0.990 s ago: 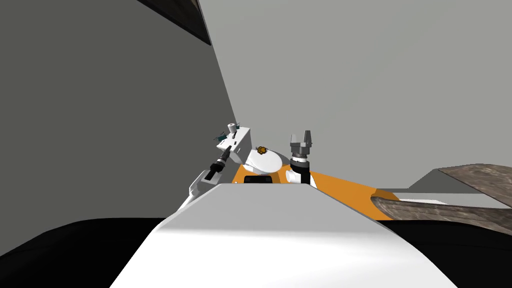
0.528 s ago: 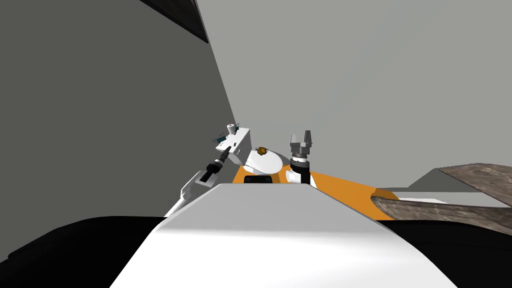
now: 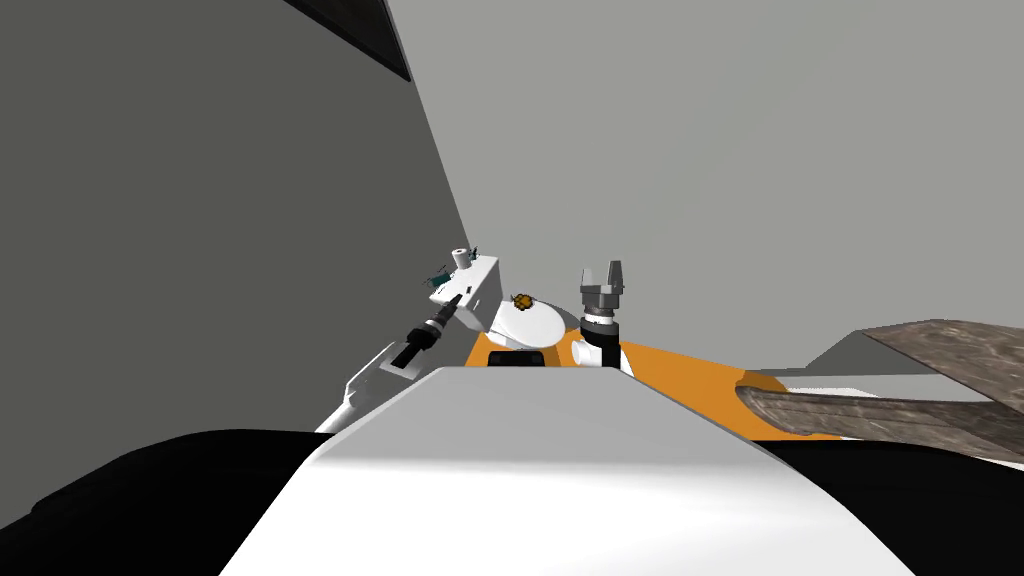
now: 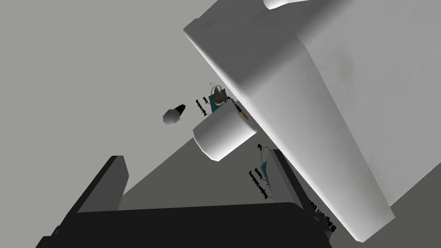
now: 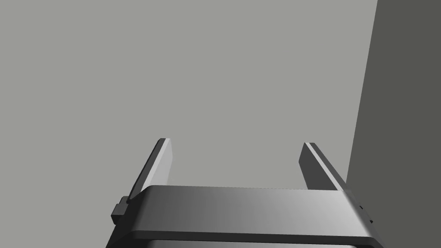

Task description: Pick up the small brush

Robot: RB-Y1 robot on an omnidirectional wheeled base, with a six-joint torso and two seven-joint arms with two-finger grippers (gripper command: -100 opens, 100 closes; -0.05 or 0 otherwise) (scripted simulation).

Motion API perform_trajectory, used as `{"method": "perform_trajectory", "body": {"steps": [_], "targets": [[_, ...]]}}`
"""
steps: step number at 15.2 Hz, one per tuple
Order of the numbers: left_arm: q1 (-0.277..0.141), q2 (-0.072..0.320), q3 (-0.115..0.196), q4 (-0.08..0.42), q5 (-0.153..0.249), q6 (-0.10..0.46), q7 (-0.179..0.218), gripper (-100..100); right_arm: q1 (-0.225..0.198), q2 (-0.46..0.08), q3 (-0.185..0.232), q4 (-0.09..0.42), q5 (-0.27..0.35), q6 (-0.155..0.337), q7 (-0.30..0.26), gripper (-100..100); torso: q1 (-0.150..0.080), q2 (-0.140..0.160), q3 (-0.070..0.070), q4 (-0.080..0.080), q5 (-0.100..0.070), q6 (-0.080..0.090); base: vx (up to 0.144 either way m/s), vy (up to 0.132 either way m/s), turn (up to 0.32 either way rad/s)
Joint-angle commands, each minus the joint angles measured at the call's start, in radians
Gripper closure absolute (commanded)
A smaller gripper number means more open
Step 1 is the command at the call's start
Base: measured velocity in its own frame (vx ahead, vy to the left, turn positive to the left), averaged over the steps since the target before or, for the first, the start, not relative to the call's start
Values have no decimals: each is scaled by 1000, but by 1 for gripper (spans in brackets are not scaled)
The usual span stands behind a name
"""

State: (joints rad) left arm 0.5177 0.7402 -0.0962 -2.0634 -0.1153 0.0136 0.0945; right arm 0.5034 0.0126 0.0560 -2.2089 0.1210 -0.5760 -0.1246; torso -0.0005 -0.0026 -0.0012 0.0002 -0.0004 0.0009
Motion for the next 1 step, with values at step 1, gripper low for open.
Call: {"method": "perform_trajectory", "body": {"steps": [1], "targets": [[0,0,0,0,0,0,0,100,0,0,0,0,0,0,0,0,0,0,0,0,0,0,0,0,0]]}}
